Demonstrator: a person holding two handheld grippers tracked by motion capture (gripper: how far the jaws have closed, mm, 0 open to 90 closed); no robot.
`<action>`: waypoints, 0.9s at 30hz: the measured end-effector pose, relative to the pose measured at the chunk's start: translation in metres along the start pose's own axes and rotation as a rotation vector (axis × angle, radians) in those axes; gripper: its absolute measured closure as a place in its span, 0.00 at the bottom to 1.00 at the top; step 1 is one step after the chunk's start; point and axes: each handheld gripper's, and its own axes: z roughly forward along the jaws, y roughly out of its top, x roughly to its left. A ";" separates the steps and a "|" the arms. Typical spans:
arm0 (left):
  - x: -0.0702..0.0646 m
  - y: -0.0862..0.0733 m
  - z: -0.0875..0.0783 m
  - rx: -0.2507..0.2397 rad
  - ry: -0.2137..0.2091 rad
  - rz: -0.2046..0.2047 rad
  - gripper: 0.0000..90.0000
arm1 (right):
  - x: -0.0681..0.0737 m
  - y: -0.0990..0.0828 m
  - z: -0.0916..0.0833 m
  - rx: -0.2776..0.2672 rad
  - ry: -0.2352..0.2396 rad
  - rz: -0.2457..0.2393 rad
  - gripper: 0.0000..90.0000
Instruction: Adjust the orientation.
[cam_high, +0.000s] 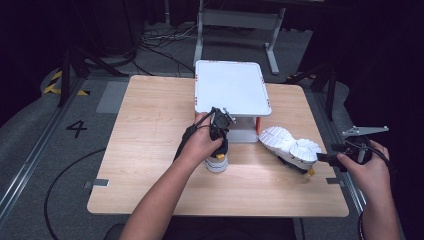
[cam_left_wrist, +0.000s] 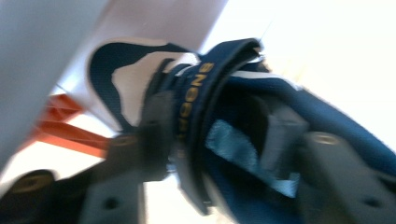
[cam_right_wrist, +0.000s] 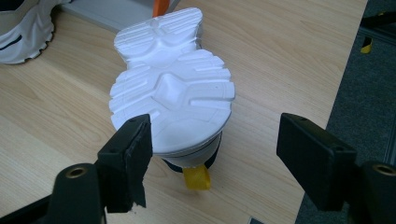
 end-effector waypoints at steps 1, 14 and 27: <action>-0.002 -0.003 -0.004 -0.018 0.006 -0.022 0.52 | 0.000 0.000 0.000 0.001 0.001 0.001 0.31; -0.040 -0.042 -0.084 -0.116 -0.113 -0.184 0.55 | 0.005 0.008 0.007 -0.021 0.014 -0.016 0.28; -0.072 -0.058 -0.025 0.041 -0.229 -0.185 0.71 | 0.006 0.007 0.006 -0.076 -0.011 -0.036 0.28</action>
